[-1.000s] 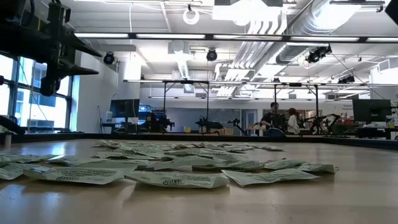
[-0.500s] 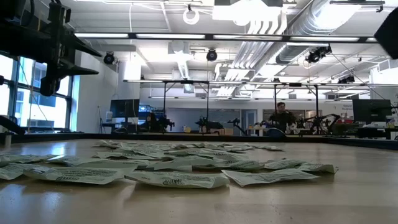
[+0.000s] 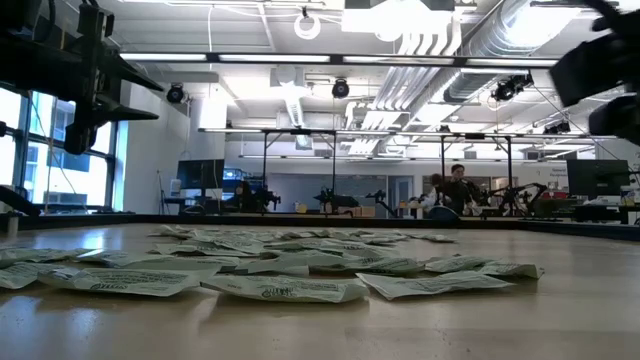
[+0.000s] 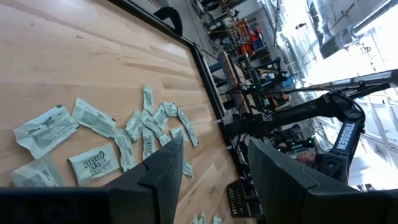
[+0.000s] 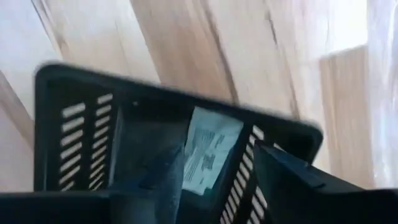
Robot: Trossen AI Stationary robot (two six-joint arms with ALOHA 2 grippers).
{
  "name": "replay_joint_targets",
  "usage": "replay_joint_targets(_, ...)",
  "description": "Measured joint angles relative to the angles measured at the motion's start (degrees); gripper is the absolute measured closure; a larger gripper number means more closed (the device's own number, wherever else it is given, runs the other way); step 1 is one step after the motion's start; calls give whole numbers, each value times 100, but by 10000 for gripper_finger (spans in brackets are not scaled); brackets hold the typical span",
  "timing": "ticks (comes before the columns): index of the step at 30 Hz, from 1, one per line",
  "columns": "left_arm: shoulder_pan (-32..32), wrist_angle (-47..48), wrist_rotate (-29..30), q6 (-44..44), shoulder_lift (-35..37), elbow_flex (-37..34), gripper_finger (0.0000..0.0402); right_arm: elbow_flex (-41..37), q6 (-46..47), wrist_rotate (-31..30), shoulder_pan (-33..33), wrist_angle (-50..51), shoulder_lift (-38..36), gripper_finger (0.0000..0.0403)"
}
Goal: Pick and place Stevia / Truvia into bins
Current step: Put the stevia packet into the black bin
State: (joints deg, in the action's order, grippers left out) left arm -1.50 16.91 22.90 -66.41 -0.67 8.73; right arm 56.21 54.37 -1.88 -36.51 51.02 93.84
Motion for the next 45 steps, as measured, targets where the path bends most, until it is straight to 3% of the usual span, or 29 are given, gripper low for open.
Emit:
replay_joint_targets(5, -1, 0, -6, -11, 0, 0, 186, 1, -186, -52, 235, -11, -100, 193)
replay_joint_targets(12, 0, 0, -138, -24, 1, 0, 186, 305, -537, -1335, 338, 371, -468, 196)
replay_joint_targets(19, -1, 0, -136, -24, 0, 0, 186, 385, -757, -1876, 1126, 453, -627, 198)
replay_joint_targets(25, -1, 0, -136, -20, 0, 0, 186, 374, -55, -1265, 2618, 345, -618, 206)
replay_joint_targets(32, 0, 0, -133, 18, 2, 0, 186, 374, -128, -293, 4030, -546, -75, 221)
replay_joint_targets(36, 1, 0, -133, 18, 0, 0, 186, 371, -222, 11, 4220, -734, 406, 229)
replay_joint_targets(45, -1, 2, -136, 17, 1, 0, 186, 367, -103, -359, 4199, -1004, 785, 234)
